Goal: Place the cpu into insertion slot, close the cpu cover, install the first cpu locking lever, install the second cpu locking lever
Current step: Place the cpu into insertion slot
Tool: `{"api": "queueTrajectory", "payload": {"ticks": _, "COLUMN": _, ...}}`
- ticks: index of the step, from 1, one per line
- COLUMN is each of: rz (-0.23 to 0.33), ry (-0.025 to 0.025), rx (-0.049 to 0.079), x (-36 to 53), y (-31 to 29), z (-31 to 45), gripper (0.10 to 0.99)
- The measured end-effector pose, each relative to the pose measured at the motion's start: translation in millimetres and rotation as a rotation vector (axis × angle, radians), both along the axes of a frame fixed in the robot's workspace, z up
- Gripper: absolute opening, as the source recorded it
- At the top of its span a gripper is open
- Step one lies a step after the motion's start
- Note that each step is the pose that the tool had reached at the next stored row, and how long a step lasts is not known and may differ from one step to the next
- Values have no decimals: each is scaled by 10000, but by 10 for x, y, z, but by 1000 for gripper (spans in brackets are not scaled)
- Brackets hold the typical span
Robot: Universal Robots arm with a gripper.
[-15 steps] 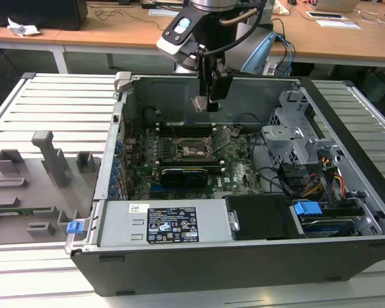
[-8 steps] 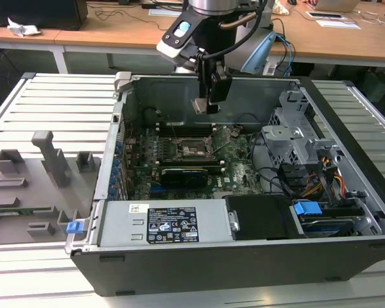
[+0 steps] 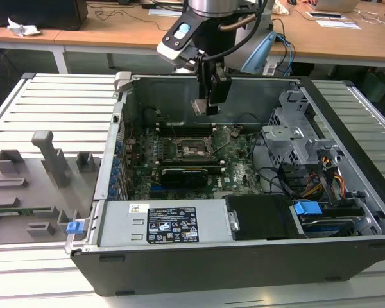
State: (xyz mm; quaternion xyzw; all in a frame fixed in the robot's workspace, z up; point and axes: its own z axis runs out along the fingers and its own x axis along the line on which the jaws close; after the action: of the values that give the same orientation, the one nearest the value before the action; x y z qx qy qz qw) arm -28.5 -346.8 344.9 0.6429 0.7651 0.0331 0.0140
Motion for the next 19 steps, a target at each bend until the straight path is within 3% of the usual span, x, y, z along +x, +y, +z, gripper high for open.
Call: {"api": "queueTrajectory", "payload": {"ticks": 19, "rz": -14, "ry": 34, "rx": 0, "x": 0, "y": 0, "z": -63, "gripper": 525}}
